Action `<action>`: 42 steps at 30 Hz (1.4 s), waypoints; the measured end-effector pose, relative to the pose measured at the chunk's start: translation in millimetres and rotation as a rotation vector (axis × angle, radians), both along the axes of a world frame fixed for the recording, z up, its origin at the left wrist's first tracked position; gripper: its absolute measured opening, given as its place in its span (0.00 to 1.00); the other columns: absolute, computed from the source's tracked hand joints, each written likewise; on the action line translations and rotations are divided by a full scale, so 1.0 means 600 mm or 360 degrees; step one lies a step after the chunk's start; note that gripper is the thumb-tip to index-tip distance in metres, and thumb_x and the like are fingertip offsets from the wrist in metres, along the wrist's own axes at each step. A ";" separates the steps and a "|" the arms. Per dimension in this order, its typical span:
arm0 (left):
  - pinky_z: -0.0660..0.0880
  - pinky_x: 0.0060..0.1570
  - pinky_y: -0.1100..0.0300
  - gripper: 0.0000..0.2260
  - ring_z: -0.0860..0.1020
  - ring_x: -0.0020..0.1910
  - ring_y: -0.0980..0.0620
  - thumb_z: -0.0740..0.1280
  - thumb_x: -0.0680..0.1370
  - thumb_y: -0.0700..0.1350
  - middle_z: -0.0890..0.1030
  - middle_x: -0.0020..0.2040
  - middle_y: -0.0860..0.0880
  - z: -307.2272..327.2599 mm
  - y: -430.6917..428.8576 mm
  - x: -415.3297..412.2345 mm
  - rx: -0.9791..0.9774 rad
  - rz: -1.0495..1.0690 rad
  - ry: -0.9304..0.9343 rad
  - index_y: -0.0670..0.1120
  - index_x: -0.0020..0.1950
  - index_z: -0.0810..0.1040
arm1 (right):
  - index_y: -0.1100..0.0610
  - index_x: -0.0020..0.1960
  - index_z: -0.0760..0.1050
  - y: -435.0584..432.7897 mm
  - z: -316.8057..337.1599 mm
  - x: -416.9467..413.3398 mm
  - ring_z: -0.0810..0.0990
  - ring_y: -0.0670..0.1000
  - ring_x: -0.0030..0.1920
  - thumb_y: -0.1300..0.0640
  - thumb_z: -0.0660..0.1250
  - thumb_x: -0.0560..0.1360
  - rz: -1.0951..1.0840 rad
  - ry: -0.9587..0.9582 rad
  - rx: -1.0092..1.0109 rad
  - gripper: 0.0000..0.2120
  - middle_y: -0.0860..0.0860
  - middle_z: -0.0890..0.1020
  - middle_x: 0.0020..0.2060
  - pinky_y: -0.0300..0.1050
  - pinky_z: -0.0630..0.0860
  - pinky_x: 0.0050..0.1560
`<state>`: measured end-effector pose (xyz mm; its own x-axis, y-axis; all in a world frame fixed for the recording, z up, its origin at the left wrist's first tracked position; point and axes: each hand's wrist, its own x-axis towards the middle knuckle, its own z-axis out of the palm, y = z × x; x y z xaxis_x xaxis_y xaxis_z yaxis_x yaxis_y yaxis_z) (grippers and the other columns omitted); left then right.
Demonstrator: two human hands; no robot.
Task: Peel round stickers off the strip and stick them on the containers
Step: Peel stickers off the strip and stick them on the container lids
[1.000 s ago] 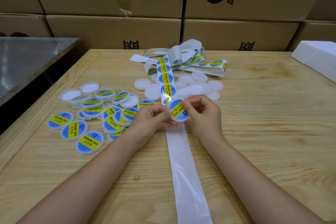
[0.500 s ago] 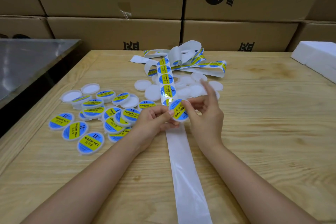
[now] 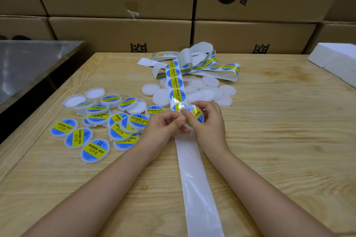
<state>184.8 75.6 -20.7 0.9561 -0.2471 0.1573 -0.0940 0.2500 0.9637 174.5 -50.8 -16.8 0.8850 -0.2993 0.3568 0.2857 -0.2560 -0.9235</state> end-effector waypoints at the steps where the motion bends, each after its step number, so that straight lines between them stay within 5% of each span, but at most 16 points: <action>1: 0.79 0.38 0.60 0.05 0.80 0.32 0.53 0.66 0.72 0.40 0.81 0.32 0.48 0.000 0.001 0.001 -0.0066 0.0006 0.0014 0.39 0.42 0.78 | 0.52 0.49 0.75 0.000 0.001 0.000 0.75 0.37 0.41 0.56 0.75 0.69 0.0129 0.0026 0.0065 0.12 0.49 0.77 0.46 0.29 0.70 0.43; 4: 0.79 0.39 0.59 0.07 0.79 0.33 0.54 0.65 0.70 0.42 0.80 0.32 0.48 0.002 0.007 0.006 -0.0230 0.0020 0.0095 0.38 0.42 0.77 | 0.54 0.59 0.73 -0.003 0.002 -0.001 0.80 0.45 0.44 0.63 0.70 0.73 0.0575 0.0117 0.0316 0.16 0.52 0.82 0.47 0.39 0.76 0.46; 6: 0.79 0.39 0.59 0.07 0.79 0.32 0.53 0.65 0.71 0.42 0.80 0.32 0.47 0.000 0.010 0.008 -0.0261 0.0017 0.0136 0.38 0.42 0.77 | 0.53 0.61 0.72 -0.006 0.004 0.000 0.81 0.46 0.42 0.64 0.68 0.74 0.0657 0.0128 0.0354 0.17 0.52 0.83 0.46 0.38 0.76 0.42; 12: 0.79 0.40 0.59 0.08 0.79 0.36 0.50 0.62 0.76 0.39 0.80 0.38 0.42 0.000 0.005 0.006 -0.0134 -0.0036 0.0140 0.36 0.48 0.77 | 0.50 0.53 0.77 -0.015 0.009 0.002 0.72 0.47 0.24 0.60 0.59 0.80 0.0511 0.0061 0.0396 0.10 0.48 0.81 0.30 0.38 0.69 0.23; 17: 0.78 0.38 0.60 0.08 0.81 0.38 0.49 0.61 0.77 0.37 0.83 0.40 0.43 0.006 0.005 0.002 -0.0045 -0.0138 0.0132 0.36 0.52 0.77 | 0.51 0.44 0.78 -0.020 0.008 0.002 0.72 0.46 0.20 0.57 0.58 0.81 0.0408 0.0072 0.0410 0.12 0.48 0.80 0.27 0.36 0.67 0.19; 23: 0.79 0.36 0.60 0.12 0.81 0.34 0.52 0.70 0.71 0.31 0.83 0.40 0.45 0.010 0.003 -0.003 0.0248 -0.0121 0.0147 0.41 0.52 0.76 | 0.49 0.44 0.78 -0.019 -0.004 0.009 0.79 0.44 0.36 0.61 0.63 0.78 0.0330 0.0062 0.0125 0.09 0.45 0.82 0.34 0.40 0.76 0.39; 27: 0.80 0.37 0.58 0.10 0.83 0.37 0.47 0.67 0.73 0.31 0.84 0.41 0.42 0.013 0.006 -0.001 -0.0051 -0.0097 0.0298 0.39 0.52 0.76 | 0.50 0.56 0.76 -0.015 -0.004 0.007 0.80 0.43 0.46 0.62 0.66 0.76 0.0552 0.0094 0.0017 0.12 0.47 0.82 0.48 0.37 0.76 0.48; 29: 0.80 0.37 0.58 0.07 0.84 0.39 0.47 0.64 0.74 0.32 0.84 0.42 0.42 0.018 0.009 0.003 -0.0203 -0.0102 0.0393 0.38 0.51 0.76 | 0.49 0.60 0.72 -0.011 -0.002 0.005 0.80 0.50 0.47 0.64 0.66 0.75 0.0667 0.0147 0.0142 0.17 0.53 0.81 0.51 0.45 0.77 0.52; 31: 0.80 0.37 0.58 0.06 0.84 0.40 0.46 0.61 0.76 0.33 0.84 0.43 0.41 0.023 0.012 0.006 -0.0331 -0.0099 0.0478 0.38 0.50 0.76 | 0.49 0.57 0.71 -0.009 -0.001 0.005 0.76 0.58 0.43 0.65 0.67 0.74 0.0617 0.0174 0.0238 0.16 0.62 0.79 0.44 0.55 0.74 0.52; 34: 0.81 0.40 0.56 0.07 0.83 0.43 0.43 0.59 0.77 0.35 0.84 0.43 0.39 0.027 0.013 0.007 -0.0382 -0.0136 0.0537 0.38 0.46 0.77 | 0.53 0.49 0.74 -0.012 0.002 0.007 0.74 0.56 0.44 0.65 0.68 0.74 0.0447 0.0160 0.0345 0.09 0.61 0.77 0.42 0.60 0.73 0.51; 39: 0.81 0.41 0.56 0.13 0.82 0.48 0.41 0.59 0.80 0.44 0.83 0.48 0.37 0.030 0.008 0.006 -0.0165 -0.0252 0.0544 0.39 0.53 0.79 | 0.54 0.50 0.80 -0.018 0.005 0.009 0.81 0.49 0.46 0.64 0.64 0.77 0.0480 0.0185 0.0560 0.08 0.51 0.84 0.44 0.45 0.79 0.48; 42: 0.80 0.39 0.58 0.14 0.83 0.45 0.43 0.57 0.81 0.47 0.84 0.46 0.39 0.027 0.005 0.004 -0.0020 -0.0271 0.0479 0.40 0.55 0.78 | 0.55 0.50 0.81 -0.022 0.004 0.012 0.82 0.50 0.47 0.62 0.63 0.78 0.0448 0.0212 0.0536 0.09 0.53 0.85 0.45 0.45 0.78 0.50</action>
<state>187.1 78.4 -4.5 0.9053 -0.4071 -0.1213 0.2379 0.2495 0.9387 181.8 -64.1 -14.5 0.9801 -0.1202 0.1582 0.1741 0.1356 -0.9754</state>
